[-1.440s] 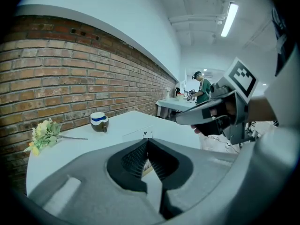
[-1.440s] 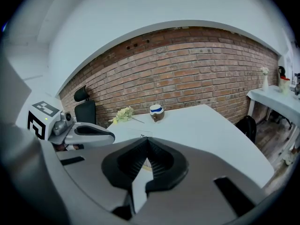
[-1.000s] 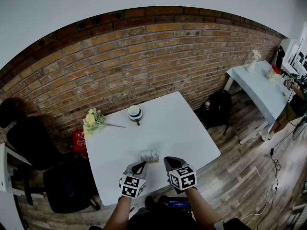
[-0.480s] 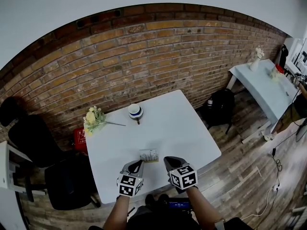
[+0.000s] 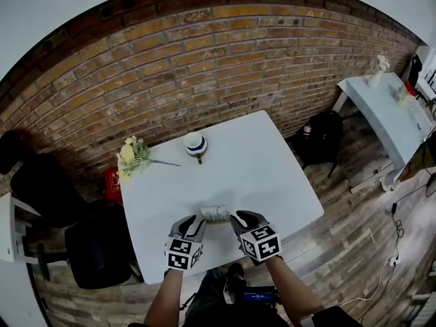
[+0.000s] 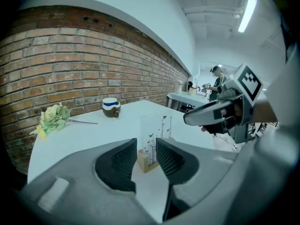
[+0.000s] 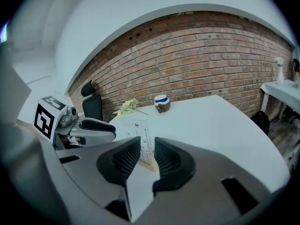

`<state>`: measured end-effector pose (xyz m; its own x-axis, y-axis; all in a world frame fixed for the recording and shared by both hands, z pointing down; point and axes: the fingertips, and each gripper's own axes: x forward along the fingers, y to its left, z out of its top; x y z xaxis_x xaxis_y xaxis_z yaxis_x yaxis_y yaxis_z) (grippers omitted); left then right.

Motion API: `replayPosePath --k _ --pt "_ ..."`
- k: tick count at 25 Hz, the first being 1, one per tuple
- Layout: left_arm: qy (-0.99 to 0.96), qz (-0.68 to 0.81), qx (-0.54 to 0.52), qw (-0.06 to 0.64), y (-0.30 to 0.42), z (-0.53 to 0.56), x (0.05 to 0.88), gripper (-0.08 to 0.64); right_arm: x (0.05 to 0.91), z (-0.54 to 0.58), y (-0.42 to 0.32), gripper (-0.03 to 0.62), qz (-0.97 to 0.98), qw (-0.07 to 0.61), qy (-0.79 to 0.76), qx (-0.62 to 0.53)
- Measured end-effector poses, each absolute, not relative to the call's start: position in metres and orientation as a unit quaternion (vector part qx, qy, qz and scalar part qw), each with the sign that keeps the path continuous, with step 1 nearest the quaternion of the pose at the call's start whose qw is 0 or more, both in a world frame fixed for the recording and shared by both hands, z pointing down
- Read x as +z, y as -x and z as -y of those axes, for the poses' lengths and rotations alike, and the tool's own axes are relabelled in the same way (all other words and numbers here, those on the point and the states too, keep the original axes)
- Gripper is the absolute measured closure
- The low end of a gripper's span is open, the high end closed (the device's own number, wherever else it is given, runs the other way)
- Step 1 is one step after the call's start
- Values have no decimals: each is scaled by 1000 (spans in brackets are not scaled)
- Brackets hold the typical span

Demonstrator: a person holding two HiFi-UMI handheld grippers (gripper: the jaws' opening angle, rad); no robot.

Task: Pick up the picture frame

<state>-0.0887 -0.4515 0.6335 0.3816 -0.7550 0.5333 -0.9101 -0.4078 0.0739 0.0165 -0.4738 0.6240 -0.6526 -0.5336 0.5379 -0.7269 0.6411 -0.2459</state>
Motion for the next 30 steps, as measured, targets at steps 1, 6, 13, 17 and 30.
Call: replayPosePath --k 1,6,13,17,30 --pt "-811 510 218 187 89 452 641 442 631 474 -15 487 878 218 -358 230" --pt "-811 489 240 212 86 457 677 423 667 479 -9 469 865 241 -366 245" --pt "-809 478 249 235 86 465 708 420 702 479 -1 459 854 265 -364 261" --pt "-809 474 253 239 84 466 715 420 713 477 1 459 852 271 -360 267" --pt "-808 473 247 250 80 468 723 431 723 478 3 492 849 273 -363 270"
